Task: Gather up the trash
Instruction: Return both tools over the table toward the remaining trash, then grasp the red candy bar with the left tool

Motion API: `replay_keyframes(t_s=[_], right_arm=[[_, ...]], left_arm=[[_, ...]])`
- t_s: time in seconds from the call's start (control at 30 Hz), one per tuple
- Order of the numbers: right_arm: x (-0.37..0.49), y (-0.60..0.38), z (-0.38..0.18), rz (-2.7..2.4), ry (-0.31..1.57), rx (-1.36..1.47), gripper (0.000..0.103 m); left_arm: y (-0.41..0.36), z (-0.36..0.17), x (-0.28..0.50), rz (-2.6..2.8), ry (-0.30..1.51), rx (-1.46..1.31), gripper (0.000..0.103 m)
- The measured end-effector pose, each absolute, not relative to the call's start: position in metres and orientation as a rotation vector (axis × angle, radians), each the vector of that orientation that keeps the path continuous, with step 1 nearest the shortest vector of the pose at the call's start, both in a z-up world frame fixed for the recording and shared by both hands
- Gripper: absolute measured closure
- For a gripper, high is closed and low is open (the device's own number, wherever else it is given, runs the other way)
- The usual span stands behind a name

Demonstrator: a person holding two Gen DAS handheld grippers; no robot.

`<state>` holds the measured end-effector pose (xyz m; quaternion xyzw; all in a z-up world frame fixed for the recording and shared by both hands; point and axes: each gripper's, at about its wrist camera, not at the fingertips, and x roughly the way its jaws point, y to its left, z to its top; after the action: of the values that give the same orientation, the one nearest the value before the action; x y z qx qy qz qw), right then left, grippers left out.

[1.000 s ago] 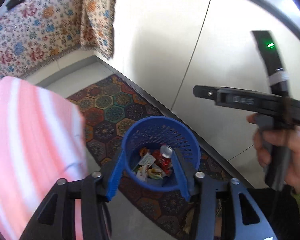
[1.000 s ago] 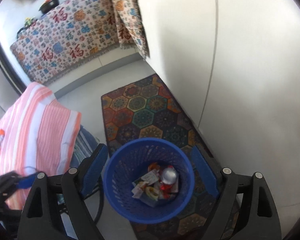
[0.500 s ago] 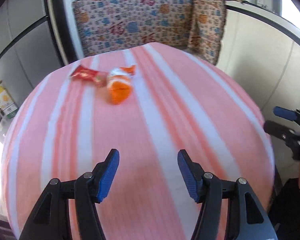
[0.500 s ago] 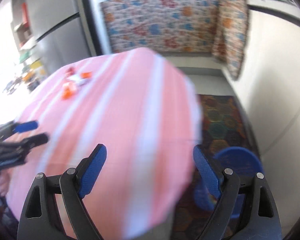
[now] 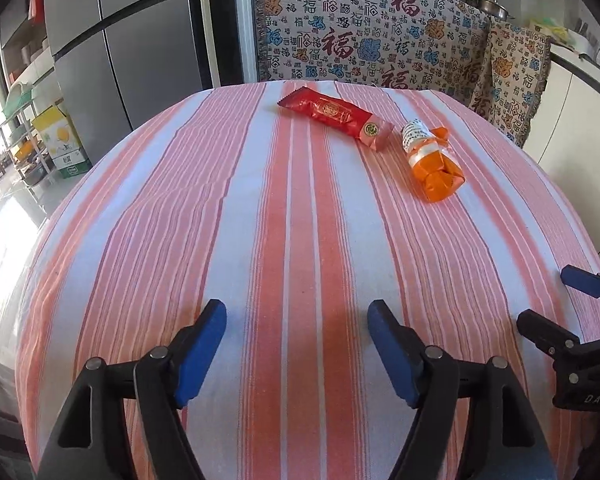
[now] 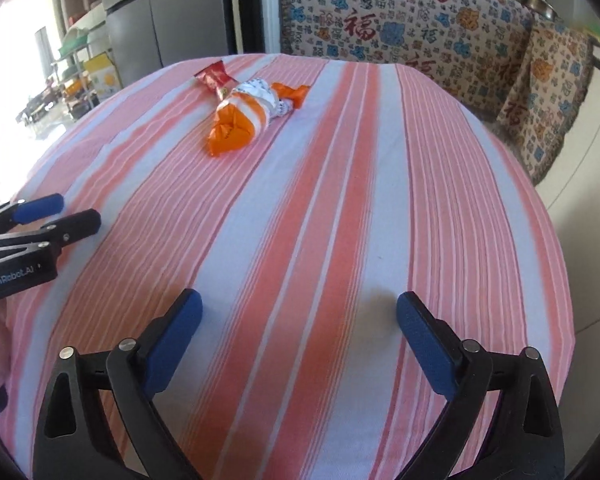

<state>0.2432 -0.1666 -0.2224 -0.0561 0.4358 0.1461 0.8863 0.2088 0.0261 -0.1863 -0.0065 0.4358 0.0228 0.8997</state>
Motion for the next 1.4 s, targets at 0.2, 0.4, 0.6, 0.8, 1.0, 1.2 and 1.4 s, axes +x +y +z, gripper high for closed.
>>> replay_keyframes(t_s=[0.2, 0.4, 0.6, 0.8, 1.0, 1.2, 1.4], right_arm=[[0.242, -0.166, -0.220, 0.296, 0.907, -0.125, 0.000], [0.242, -0.166, -0.220, 0.298, 0.907, -0.126, 0.000], [0.242, -0.167, -0.220, 0.301, 0.906, -0.127, 0.000], [0.242, -0.167, -0.220, 0.302, 0.906, -0.127, 0.000], [0.242, -0.167, -0.220, 0.304, 0.906, -0.127, 0.000], [0.242, -0.168, -0.220, 0.306, 0.906, -0.128, 0.000], [0.241, -0.168, -0.220, 0.308, 0.905, -0.129, 0.000]], left_arm=[[0.028, -0.187, 0.214, 0.036, 0.903, -0.033, 0.024], [0.038, -0.156, 0.267, -0.017, 0.850, -0.202, 0.024], [0.016, -0.140, 0.368, 0.047, 0.834, -0.229, 0.024], [0.001, -0.181, 0.432, 0.162, 0.978, -0.161, 0.024], [0.005, -0.181, 0.419, 0.078, 0.931, -0.101, 0.077], [0.040, -0.173, 0.373, -0.020, 0.946, -0.064, 0.078], [0.057, -0.169, 0.299, -0.217, 1.006, 0.038, 0.077]])
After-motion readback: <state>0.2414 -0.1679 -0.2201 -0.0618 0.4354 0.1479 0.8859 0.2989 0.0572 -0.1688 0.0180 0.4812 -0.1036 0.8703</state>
